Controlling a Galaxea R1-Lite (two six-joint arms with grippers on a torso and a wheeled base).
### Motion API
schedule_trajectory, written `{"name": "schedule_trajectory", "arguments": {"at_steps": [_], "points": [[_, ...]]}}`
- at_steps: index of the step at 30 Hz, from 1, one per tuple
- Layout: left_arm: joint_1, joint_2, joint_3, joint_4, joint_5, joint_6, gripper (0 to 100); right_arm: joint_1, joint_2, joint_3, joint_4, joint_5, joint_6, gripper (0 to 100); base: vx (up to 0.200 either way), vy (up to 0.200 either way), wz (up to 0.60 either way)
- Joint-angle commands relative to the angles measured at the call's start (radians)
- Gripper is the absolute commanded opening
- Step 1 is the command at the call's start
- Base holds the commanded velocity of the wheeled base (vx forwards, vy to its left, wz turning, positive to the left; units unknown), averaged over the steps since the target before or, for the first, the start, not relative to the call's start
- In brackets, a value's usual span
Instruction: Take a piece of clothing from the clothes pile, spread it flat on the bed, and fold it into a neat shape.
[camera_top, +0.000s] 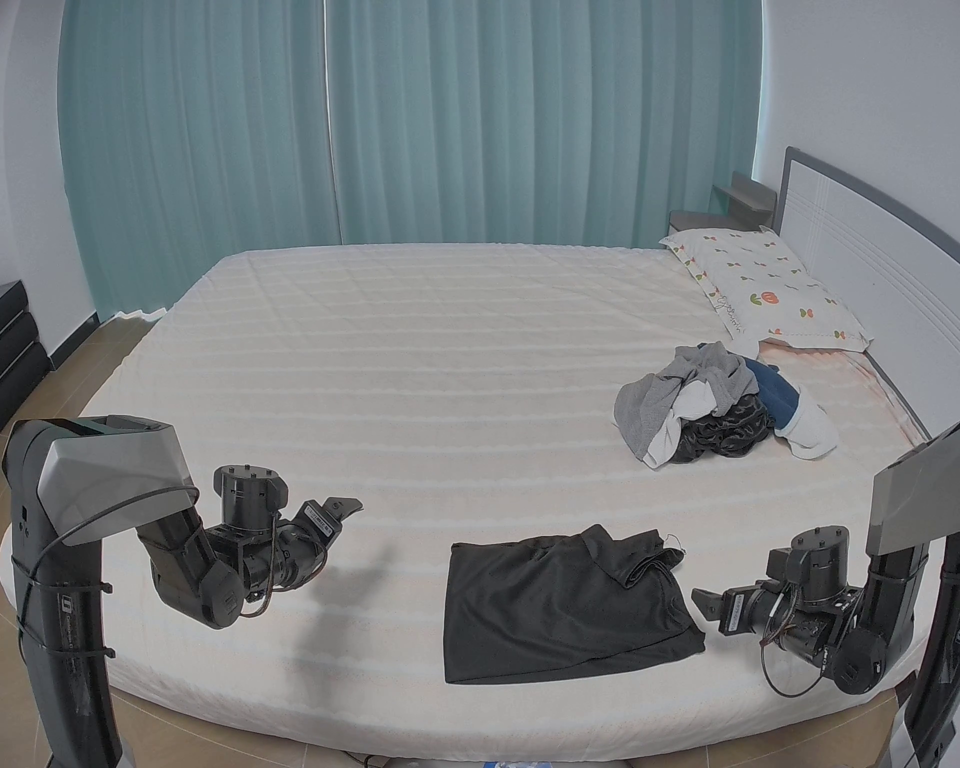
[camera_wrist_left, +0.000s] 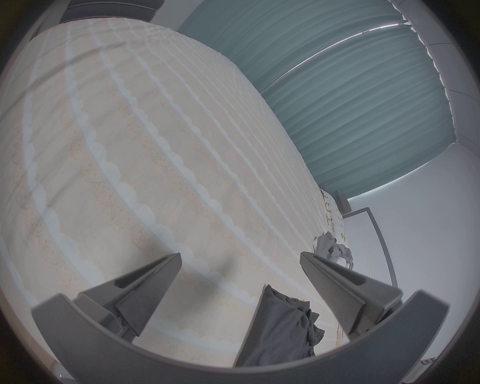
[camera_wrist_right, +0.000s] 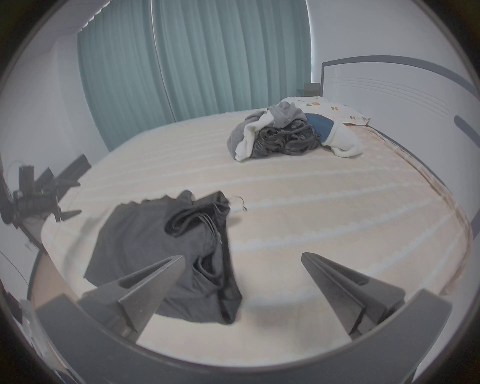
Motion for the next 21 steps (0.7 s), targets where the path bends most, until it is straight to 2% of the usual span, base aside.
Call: {"name": "schedule_trajectory", "arguments": {"at_steps": [1,4,5,7,8,9,17,21], "points": [[0.000,0.001,0.000,0.000,0.000,0.000,100,0.034,0.016,-0.102,-0.002,0.032,0.118,100,0.000,0.000,0.00],[0.000,0.001,-0.001,0.000,0.000,0.000,100,0.068,0.025,-0.172,0.012,0.069,0.248,100,0.000,0.000,0.00],[0.000,0.001,-0.001,0.000,0.000,0.000,100,0.068,0.025,-0.172,0.012,0.069,0.248,100,0.000,0.000,0.00],[0.000,0.002,-0.001,0.000,0.000,0.000,100,0.100,0.053,-0.203,0.038,0.131,0.332,100,0.000,0.000,0.00],[0.000,0.002,-0.001,0.000,0.000,0.000,100,0.101,0.053,-0.206,0.039,0.132,0.337,100,0.000,0.000,0.00],[0.000,0.002,-0.001,0.000,0.000,0.000,100,0.120,0.057,-0.234,0.055,0.149,0.397,100,0.000,0.000,0.00],[0.000,0.007,-0.003,0.000,0.000,0.001,100,0.143,0.086,-0.339,0.194,0.217,0.503,100,0.000,0.000,0.00],[0.000,0.007,-0.003,0.000,0.000,0.009,100,0.141,0.091,-0.379,0.253,0.235,0.509,100,0.000,0.000,0.00]]}}
